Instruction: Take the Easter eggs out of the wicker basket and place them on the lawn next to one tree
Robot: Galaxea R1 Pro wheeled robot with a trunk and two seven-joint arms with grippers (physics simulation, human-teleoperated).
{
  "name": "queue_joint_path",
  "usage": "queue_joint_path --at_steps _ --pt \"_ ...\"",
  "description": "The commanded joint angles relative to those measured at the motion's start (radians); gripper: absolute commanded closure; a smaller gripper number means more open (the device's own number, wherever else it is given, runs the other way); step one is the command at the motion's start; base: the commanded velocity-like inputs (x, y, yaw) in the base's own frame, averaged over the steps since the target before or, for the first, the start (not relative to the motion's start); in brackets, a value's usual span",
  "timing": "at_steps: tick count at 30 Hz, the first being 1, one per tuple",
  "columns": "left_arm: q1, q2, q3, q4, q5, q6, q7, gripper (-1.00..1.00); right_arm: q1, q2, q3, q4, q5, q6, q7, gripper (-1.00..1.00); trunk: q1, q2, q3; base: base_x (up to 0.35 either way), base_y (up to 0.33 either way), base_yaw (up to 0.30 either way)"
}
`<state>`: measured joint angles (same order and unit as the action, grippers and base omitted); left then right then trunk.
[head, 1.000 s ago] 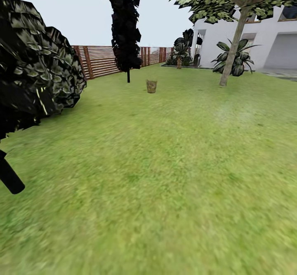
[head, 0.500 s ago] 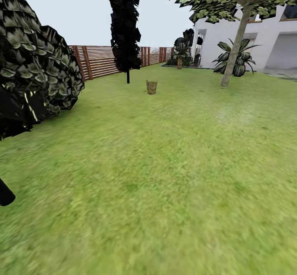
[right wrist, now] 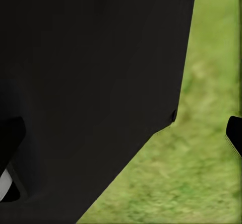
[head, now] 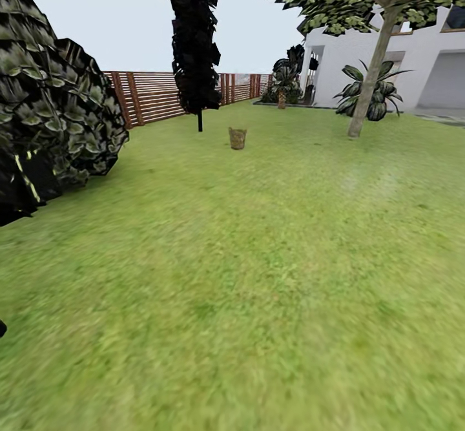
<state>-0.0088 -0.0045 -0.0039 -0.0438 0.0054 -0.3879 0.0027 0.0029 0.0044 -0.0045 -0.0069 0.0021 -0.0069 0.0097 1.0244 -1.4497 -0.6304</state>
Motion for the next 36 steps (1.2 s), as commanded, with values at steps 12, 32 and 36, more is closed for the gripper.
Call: queue_joint_path --at_steps 12,32,36 --pt "0.0 0.0 -0.001 0.001 0.001 -0.003 0.0 -1.0 0.0 0.0 0.0 -0.001 0.0 -0.001 0.001 -1.0 0.001 0.0 -0.001 0.341 0.0 0.0" --pt "0.0 0.0 -0.002 0.001 0.0 -0.003 0.0 -1.0 0.0 0.0 0.0 -0.001 0.0 -0.001 0.001 -1.0 0.001 0.0 -0.001 0.341 0.0 0.0" --pt "0.0 0.0 -0.003 0.001 0.001 -0.003 0.0 -1.0 0.0 0.0 0.0 -0.001 0.001 -0.001 0.001 -1.0 0.001 0.0 -0.001 0.341 0.0 0.0"
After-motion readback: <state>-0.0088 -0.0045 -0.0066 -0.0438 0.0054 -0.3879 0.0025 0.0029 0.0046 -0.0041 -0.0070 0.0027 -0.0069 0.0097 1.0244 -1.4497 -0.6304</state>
